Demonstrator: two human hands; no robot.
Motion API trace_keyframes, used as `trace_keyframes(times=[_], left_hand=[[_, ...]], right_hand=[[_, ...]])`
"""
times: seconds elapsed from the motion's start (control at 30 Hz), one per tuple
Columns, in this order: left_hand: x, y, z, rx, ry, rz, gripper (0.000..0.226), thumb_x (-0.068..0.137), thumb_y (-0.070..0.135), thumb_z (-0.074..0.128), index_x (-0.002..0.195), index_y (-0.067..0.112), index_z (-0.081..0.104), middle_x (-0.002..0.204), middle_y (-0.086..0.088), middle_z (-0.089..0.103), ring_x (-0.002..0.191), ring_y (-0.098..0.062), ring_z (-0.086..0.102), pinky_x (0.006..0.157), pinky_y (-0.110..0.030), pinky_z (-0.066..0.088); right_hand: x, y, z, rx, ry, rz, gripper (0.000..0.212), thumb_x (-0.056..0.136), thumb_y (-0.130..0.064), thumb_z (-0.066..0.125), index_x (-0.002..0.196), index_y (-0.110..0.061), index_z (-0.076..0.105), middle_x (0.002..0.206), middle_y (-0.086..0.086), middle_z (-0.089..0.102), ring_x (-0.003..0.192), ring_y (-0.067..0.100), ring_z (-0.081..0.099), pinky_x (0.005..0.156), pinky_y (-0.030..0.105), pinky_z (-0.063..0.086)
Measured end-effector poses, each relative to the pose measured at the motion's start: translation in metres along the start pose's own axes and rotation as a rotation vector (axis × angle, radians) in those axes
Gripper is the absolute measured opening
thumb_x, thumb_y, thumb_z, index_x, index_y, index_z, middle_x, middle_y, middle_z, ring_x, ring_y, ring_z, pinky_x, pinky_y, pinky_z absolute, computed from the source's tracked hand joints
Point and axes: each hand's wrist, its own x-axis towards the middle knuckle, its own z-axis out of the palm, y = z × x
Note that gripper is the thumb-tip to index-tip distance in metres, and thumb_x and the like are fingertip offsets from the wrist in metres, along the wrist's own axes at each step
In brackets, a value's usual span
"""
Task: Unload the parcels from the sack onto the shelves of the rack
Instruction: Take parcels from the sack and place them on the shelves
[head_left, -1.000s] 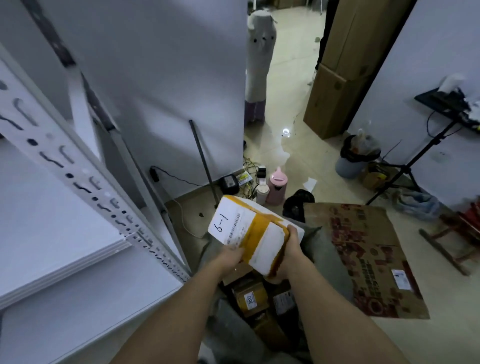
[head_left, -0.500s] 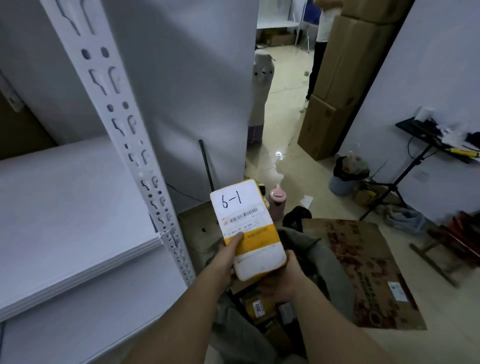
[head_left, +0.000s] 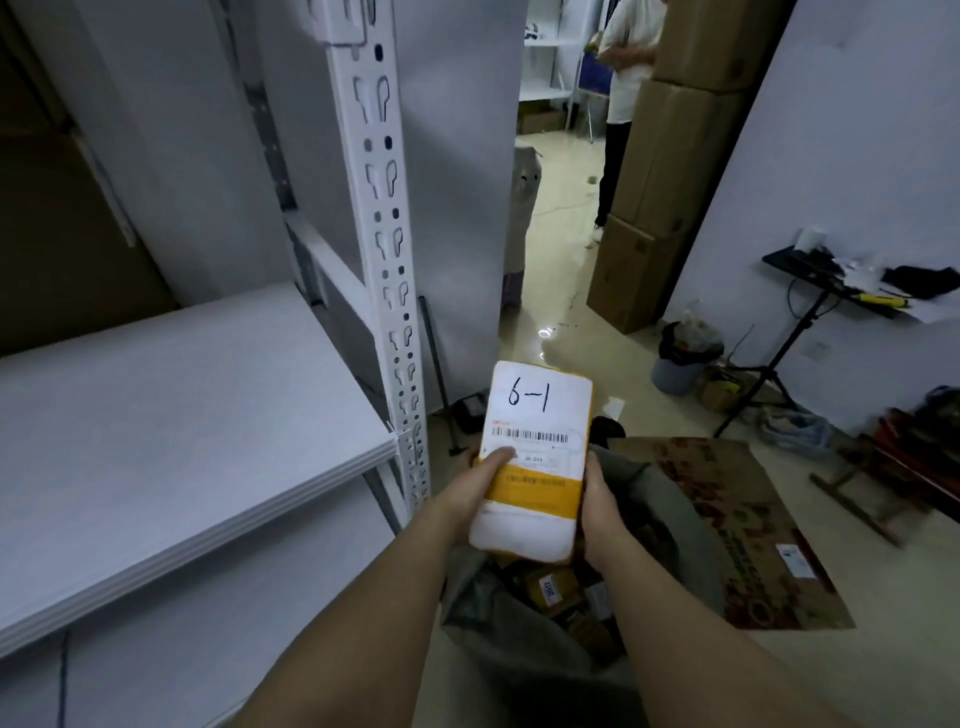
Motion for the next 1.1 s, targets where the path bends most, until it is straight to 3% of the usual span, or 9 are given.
trace_keyframes(times=[0.17, 0.23, 0.37, 0.53, 0.6, 0.67, 0.93, 1.0, 1.1], left_hand=[[-0.022, -0.01, 0.003, 0.023, -0.01, 0.05, 0.067, 0.091, 0.037, 0.06, 0.146, 0.018, 0.027, 0.123, -0.01, 0.057, 0.084, -0.016, 0.06, 0.063, -0.027, 0.046], [-0.033, -0.013, 0.004, 0.011, -0.005, 0.042, 0.062, 0.092, 0.036, 0.059, 0.143, 0.018, 0.03, 0.114, -0.007, 0.059, 0.081, -0.015, 0.059, 0.061, -0.027, 0.046], [-0.056, -0.024, 0.003, -0.009, -0.008, -0.018, 0.013, 0.097, 0.035, 0.051, 0.104, 0.025, 0.047, 0.091, 0.001, 0.059, 0.074, -0.013, 0.057, 0.073, -0.03, 0.047], [-0.075, -0.048, -0.005, -0.023, 0.118, 0.006, 0.065, 0.09, 0.046, 0.058, 0.144, 0.023, 0.028, 0.124, -0.003, 0.055, 0.089, -0.016, 0.056, 0.078, -0.032, 0.042], [-0.09, -0.06, -0.006, -0.056, 0.172, -0.005, 0.068, 0.09, 0.048, 0.057, 0.146, 0.024, 0.026, 0.131, -0.004, 0.053, 0.097, -0.019, 0.054, 0.082, -0.035, 0.039], [-0.109, -0.072, -0.007, -0.085, 0.221, -0.001, 0.068, 0.09, 0.049, 0.056, 0.145, 0.024, 0.026, 0.132, -0.005, 0.052, 0.1, -0.021, 0.053, 0.083, -0.036, 0.039], [-0.172, -0.09, -0.042, -0.191, 0.469, 0.062, 0.066, 0.09, 0.051, 0.054, 0.141, 0.018, 0.03, 0.12, -0.007, 0.052, 0.105, -0.026, 0.054, 0.083, -0.036, 0.042], [-0.186, -0.091, -0.054, -0.214, 0.522, 0.083, 0.068, 0.088, 0.053, 0.055, 0.14, 0.017, 0.031, 0.127, -0.009, 0.052, 0.112, -0.028, 0.054, 0.091, -0.039, 0.044], [-0.212, -0.09, -0.075, -0.26, 0.618, 0.136, 0.071, 0.087, 0.054, 0.056, 0.141, 0.015, 0.03, 0.133, -0.011, 0.051, 0.118, -0.03, 0.052, 0.103, -0.048, 0.041]], right_hand=[[-0.023, 0.008, -0.003, 0.065, 0.064, -0.02, 0.055, 0.096, -0.061, 0.032, 0.099, -0.024, 0.073, 0.101, 0.009, 0.073, 0.095, 0.031, 0.068, 0.093, 0.049, 0.052], [-0.03, 0.01, -0.005, 0.045, 0.077, -0.019, 0.054, 0.095, -0.062, 0.033, 0.099, -0.026, 0.072, 0.103, 0.008, 0.073, 0.096, 0.031, 0.068, 0.094, 0.049, 0.052], [-0.042, 0.016, -0.006, 0.002, 0.062, -0.002, 0.051, 0.097, -0.06, 0.033, 0.094, -0.026, 0.071, 0.1, 0.009, 0.072, 0.095, 0.031, 0.068, 0.092, 0.048, 0.053], [-0.043, 0.041, -0.009, -0.034, -0.023, -0.029, 0.059, 0.083, -0.07, 0.035, 0.087, -0.027, 0.075, 0.096, 0.005, 0.074, 0.093, 0.031, 0.068, 0.093, 0.049, 0.052], [-0.049, 0.051, -0.009, -0.056, -0.055, -0.027, 0.061, 0.08, -0.072, 0.035, 0.087, -0.026, 0.075, 0.096, 0.006, 0.074, 0.092, 0.031, 0.069, 0.092, 0.049, 0.053], [-0.074, 0.051, -0.006, -0.094, -0.108, 0.003, 0.055, 0.092, -0.063, 0.035, 0.09, -0.023, 0.073, 0.096, 0.008, 0.073, 0.09, 0.031, 0.069, 0.091, 0.048, 0.054], [-0.135, 0.063, 0.035, -0.222, -0.326, -0.002, 0.046, 0.1, -0.05, 0.034, 0.098, -0.02, 0.069, 0.103, 0.011, 0.071, 0.093, 0.031, 0.067, 0.09, 0.046, 0.054], [-0.152, 0.066, 0.05, -0.227, -0.377, -0.036, 0.054, 0.095, -0.063, 0.032, 0.106, -0.024, 0.067, 0.105, 0.008, 0.07, 0.095, 0.029, 0.066, 0.092, 0.045, 0.053], [-0.171, 0.076, 0.081, -0.218, -0.463, -0.087, 0.081, 0.07, -0.092, 0.028, 0.109, -0.032, 0.065, 0.115, 0.001, 0.068, 0.105, 0.027, 0.063, 0.1, 0.047, 0.046]])
